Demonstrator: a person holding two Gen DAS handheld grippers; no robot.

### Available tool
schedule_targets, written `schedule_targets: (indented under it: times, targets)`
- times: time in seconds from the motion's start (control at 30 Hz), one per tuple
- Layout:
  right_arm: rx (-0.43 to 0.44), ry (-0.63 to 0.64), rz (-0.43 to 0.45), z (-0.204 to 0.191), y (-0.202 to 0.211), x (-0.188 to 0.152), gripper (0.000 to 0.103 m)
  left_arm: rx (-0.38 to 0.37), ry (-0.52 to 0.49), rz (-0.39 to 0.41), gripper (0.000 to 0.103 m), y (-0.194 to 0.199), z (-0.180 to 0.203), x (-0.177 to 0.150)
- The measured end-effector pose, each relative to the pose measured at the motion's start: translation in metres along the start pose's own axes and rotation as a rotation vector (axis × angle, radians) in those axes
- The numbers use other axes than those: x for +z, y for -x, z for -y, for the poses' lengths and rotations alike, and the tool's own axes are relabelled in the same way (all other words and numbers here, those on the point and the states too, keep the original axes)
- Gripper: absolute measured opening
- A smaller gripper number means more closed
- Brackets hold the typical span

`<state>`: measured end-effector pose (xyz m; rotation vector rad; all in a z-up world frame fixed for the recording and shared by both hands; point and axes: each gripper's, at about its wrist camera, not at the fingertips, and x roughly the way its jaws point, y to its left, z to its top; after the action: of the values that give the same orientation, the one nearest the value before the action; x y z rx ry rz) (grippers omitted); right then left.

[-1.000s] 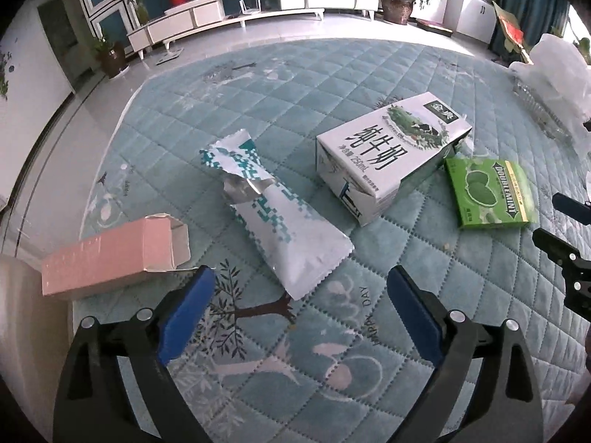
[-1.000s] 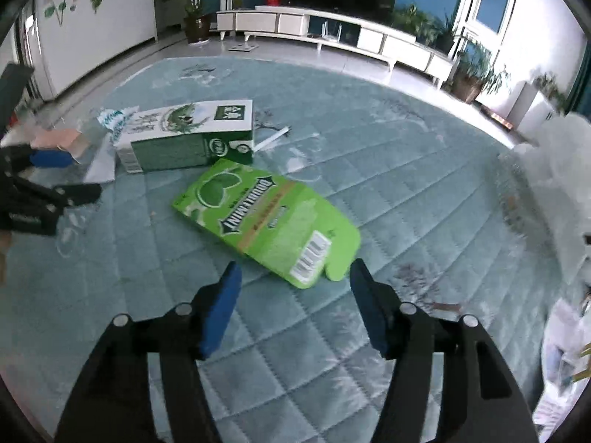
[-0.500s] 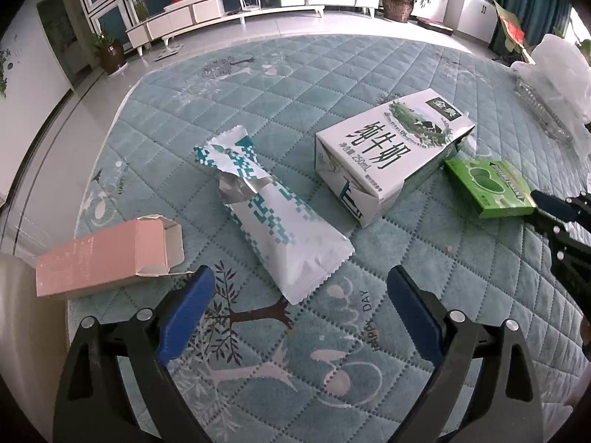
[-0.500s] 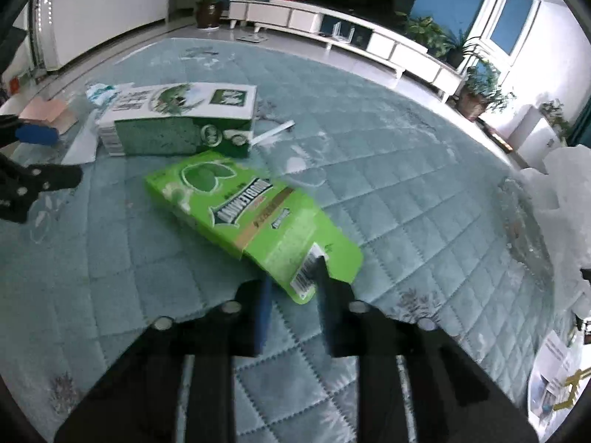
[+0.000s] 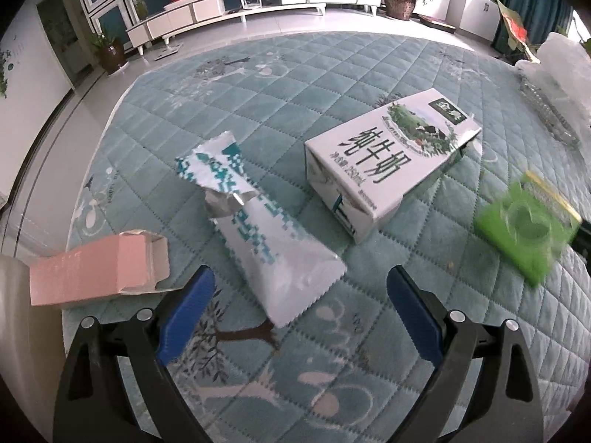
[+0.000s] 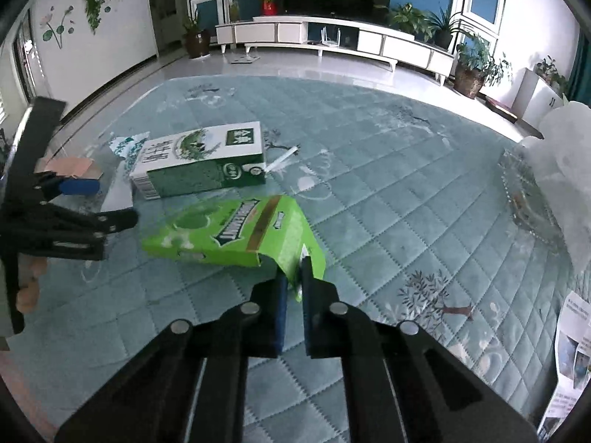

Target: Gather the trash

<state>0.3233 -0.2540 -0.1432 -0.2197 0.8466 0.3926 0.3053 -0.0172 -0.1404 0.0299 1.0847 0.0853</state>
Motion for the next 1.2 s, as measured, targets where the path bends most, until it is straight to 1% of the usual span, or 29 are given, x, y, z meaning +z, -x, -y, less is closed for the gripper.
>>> schedule_targets:
  times: [0.03, 0.07, 0.13, 0.17, 0.2, 0.23, 0.3, 0.33, 0.37, 0.43, 0.5, 0.53, 0.6, 0.67, 0.83, 0.9, 1.03, 1.13, 1.2]
  targets:
    - [0.009, 0.0, 0.002, -0.001, 0.001, 0.0, 0.007, 0.013, 0.009, -0.012, 0.092, -0.005, 0.0, 0.002]
    - [0.009, 0.0, 0.003, -0.002, 0.001, 0.0, 0.007, 0.002, 0.025, -0.013, 0.092, -0.007, -0.001, 0.002]
    - [0.011, -0.002, 0.006, -0.003, 0.003, 0.0, 0.007, -0.017, 0.069, -0.008, 0.086, -0.01, -0.007, 0.007]
    - [0.016, -0.004, 0.007, -0.003, 0.003, 0.0, 0.007, -0.012, 0.082, -0.003, 0.083, -0.009, -0.008, 0.008]
    - [0.022, -0.007, 0.008, -0.004, 0.004, 0.0, 0.007, -0.011, 0.091, 0.008, 0.068, -0.008, -0.009, 0.01]
    - [0.029, -0.01, 0.009, -0.004, 0.005, 0.0, 0.007, -0.004, 0.092, 0.016, 0.056, -0.006, -0.009, 0.011]
    - [0.04, -0.012, 0.012, -0.005, 0.007, 0.001, 0.007, -0.013, 0.099, 0.011, 0.052, -0.006, -0.011, 0.011]
    - [0.042, -0.009, 0.015, -0.006, 0.008, 0.001, 0.007, -0.017, 0.1, 0.013, 0.048, -0.005, -0.011, 0.01]
    - [0.047, -0.006, 0.019, -0.008, 0.01, 0.001, 0.007, -0.027, 0.108, 0.016, 0.047, -0.004, -0.013, 0.009]
    - [0.058, -0.004, 0.021, -0.01, 0.012, 0.002, 0.007, -0.049, 0.137, 0.02, 0.042, -0.001, -0.018, 0.008]
    - [0.07, -0.005, 0.022, -0.014, 0.013, 0.002, 0.007, -0.091, 0.157, 0.03, 0.041, 0.003, -0.022, 0.006]
    - [0.074, -0.003, 0.024, -0.015, 0.014, 0.002, 0.007, -0.101, 0.155, 0.046, 0.04, 0.008, -0.023, 0.005]
    - [0.08, 0.003, 0.029, -0.02, 0.019, 0.002, 0.007, -0.081, 0.131, 0.078, 0.04, 0.018, -0.021, 0.003]
    - [0.089, 0.009, 0.034, -0.024, 0.026, 0.003, 0.007, -0.106, 0.11, 0.091, 0.04, 0.028, -0.021, -0.001]
    - [0.111, 0.029, 0.039, -0.04, 0.044, 0.006, 0.007, -0.108, 0.067, 0.101, 0.04, 0.056, -0.026, -0.016]
    - [0.113, 0.047, 0.045, -0.05, 0.052, 0.008, 0.007, -0.113, 0.052, 0.098, 0.04, 0.068, -0.033, -0.029]
    - [0.15, 0.108, 0.055, -0.089, 0.075, 0.008, 0.006, -0.085, 0.055, 0.087, 0.04, 0.095, -0.055, -0.064]
    - [0.175, 0.18, 0.06, -0.13, 0.094, 0.004, 0.002, -0.073, 0.063, 0.08, 0.041, 0.118, -0.075, -0.097]
    - [0.193, 0.218, 0.059, -0.158, 0.105, -0.001, 0.002, -0.054, 0.062, 0.071, 0.041, 0.13, -0.087, -0.121]
